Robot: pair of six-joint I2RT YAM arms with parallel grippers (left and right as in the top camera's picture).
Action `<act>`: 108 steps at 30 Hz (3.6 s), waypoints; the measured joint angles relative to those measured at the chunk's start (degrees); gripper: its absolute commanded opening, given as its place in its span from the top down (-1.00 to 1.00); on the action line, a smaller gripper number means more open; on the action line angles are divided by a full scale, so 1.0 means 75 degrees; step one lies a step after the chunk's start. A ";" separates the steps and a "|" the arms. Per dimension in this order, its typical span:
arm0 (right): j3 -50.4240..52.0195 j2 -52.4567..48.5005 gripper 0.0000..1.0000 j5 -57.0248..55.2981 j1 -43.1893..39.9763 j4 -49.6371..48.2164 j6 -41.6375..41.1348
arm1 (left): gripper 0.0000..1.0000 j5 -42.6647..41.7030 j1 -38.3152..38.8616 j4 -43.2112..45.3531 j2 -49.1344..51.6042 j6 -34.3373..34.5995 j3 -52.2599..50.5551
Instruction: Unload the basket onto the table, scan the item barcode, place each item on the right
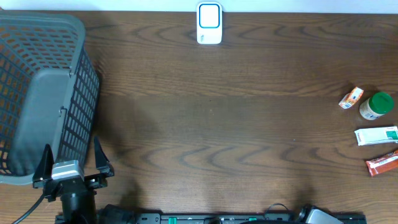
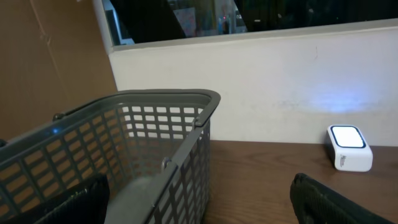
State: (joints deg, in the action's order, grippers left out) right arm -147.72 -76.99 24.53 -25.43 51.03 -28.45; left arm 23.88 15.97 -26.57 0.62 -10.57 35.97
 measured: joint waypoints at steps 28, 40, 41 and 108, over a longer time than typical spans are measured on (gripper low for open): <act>0.9063 0.7175 -0.98 -0.0912 0.1988 -0.3264 0.2378 | -0.82 0.0000 0.0000 -0.0085 -0.0003 -0.0055 0.0000; 0.9221 0.8877 -0.99 -0.0985 0.1990 -0.3348 0.2725 | -0.82 -0.0003 0.0000 -0.0090 -0.0003 -0.0055 0.0000; 0.9224 0.8970 -0.99 -0.0997 0.2011 -0.3346 0.2766 | -0.82 0.0000 0.0000 -0.0090 -0.0003 -0.0055 0.0000; 1.6815 1.0171 -0.99 -0.3649 0.3031 -0.8160 0.0525 | -0.82 0.0003 0.0000 -0.6225 -0.0006 0.0038 -0.0006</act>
State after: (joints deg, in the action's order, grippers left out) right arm -21.61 -0.71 -2.83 -2.70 -10.17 -24.51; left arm 23.90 15.97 -73.25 0.58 -10.28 35.92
